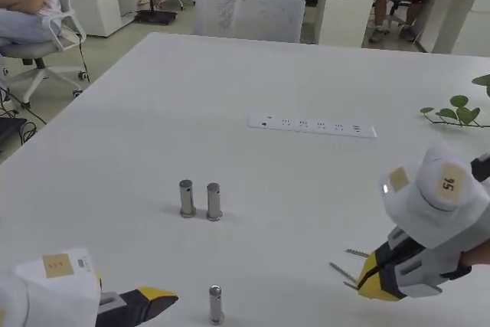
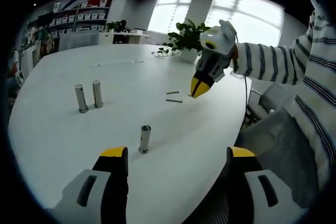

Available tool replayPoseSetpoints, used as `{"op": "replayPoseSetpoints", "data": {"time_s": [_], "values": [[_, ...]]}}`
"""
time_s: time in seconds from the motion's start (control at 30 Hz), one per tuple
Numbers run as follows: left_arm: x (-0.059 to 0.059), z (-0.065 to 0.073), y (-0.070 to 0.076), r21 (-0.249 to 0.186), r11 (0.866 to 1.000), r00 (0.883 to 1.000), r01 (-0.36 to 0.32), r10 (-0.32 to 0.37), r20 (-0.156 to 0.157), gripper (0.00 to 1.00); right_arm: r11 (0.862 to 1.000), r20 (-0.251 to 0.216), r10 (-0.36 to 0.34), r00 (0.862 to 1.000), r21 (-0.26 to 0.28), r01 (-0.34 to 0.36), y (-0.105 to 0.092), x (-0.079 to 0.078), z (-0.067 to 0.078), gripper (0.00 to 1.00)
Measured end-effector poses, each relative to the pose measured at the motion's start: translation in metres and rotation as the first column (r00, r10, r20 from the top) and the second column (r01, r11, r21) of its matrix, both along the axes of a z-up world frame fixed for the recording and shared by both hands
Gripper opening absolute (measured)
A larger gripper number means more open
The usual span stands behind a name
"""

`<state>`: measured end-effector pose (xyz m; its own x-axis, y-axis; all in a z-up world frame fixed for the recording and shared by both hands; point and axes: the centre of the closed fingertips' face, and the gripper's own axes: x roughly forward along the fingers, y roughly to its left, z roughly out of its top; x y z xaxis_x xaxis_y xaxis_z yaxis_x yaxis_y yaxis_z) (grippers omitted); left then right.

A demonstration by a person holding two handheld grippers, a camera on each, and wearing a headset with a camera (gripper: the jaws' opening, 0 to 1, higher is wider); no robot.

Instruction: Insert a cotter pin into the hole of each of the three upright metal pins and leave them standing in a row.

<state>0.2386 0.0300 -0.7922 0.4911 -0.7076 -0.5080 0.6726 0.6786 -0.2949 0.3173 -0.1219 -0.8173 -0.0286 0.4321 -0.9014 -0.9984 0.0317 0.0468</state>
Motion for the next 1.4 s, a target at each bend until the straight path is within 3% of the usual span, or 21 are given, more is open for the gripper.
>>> {"op": "replayPoseSetpoints", "data": {"time_s": [0.83, 1.4], "values": [[-0.002, 0.005, -0.017, -0.027, 0.998, 0.999, 0.049, -0.05, -0.008, 0.7, 0.998, -0.022, 0.051, 0.998, 0.037, -0.05, 0.018, -0.045, 0.011, 0.02], [-0.003, 0.005, -0.033, -0.059, 0.994, 0.995, 0.091, -0.093, -0.03, 0.63, 0.996, 0.0, 0.07, 0.998, 0.054, -0.07, 0.027, -0.061, 0.015, 0.02]]}}
